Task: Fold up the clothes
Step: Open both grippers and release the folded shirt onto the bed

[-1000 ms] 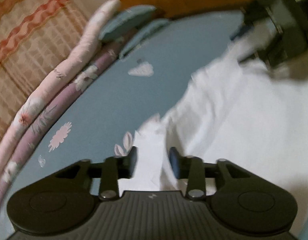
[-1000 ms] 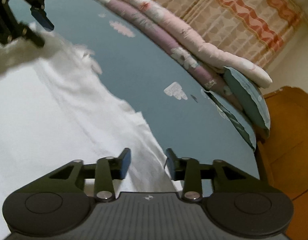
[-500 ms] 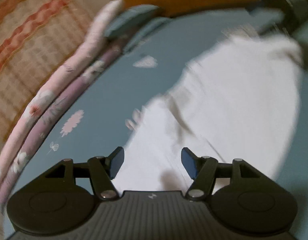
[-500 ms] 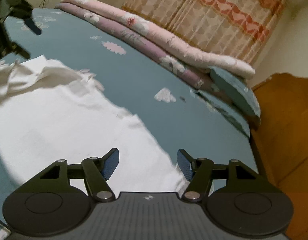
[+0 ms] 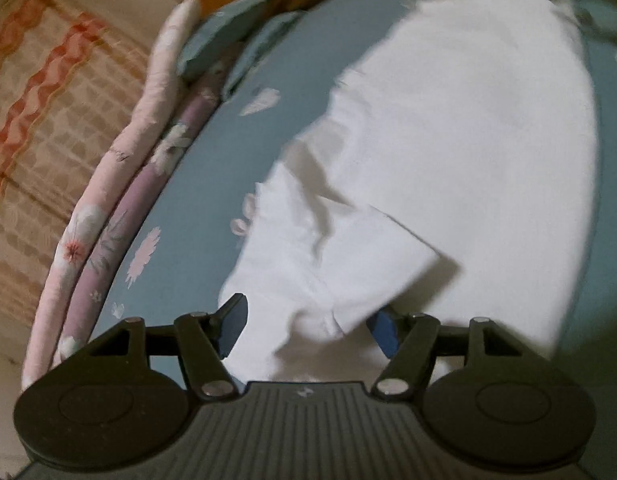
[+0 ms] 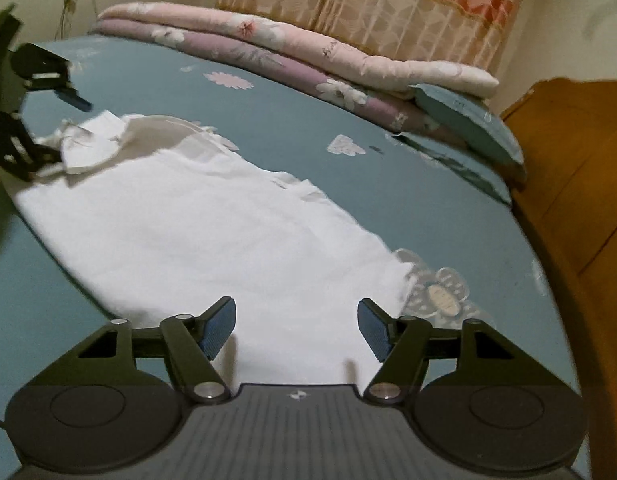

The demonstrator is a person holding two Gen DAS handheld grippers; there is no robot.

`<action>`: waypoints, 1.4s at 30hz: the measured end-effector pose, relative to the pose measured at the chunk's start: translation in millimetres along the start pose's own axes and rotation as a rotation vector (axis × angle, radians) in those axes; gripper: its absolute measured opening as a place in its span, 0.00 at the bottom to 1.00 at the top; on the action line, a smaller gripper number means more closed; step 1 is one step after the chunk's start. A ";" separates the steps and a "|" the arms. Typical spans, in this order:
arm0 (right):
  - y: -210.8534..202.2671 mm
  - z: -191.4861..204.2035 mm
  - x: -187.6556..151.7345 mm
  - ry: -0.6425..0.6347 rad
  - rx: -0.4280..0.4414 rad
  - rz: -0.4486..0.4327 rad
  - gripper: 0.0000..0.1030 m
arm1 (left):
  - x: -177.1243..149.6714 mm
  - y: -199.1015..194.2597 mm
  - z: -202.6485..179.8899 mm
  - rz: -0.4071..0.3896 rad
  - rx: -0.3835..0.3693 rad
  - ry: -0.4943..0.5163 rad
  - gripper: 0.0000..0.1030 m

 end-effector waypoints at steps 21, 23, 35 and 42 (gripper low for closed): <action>-2.2 -15.9 -10.2 0.152 0.044 0.029 0.72 | -39.5 -8.4 63.8 0.000 -0.143 -0.721 0.69; 2.8 -27.3 -10.7 0.224 0.063 0.033 0.72 | -42.0 -16.1 49.7 -0.013 -0.211 -0.752 0.70; 1.8 -61.6 -23.9 0.352 0.028 0.041 0.72 | -64.0 -44.4 33.2 0.036 -0.295 -0.840 0.71; 17.1 -49.8 -18.6 0.427 0.133 -0.002 0.72 | -42.5 -32.4 13.0 0.023 -0.329 -0.829 0.76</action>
Point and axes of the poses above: each gripper's, at about its wrist camera, not at the fingertips, and y roughly the way its jaws point, z to its left, x to its top, the point moved 4 cm from there along y, roughly the way its jaws point
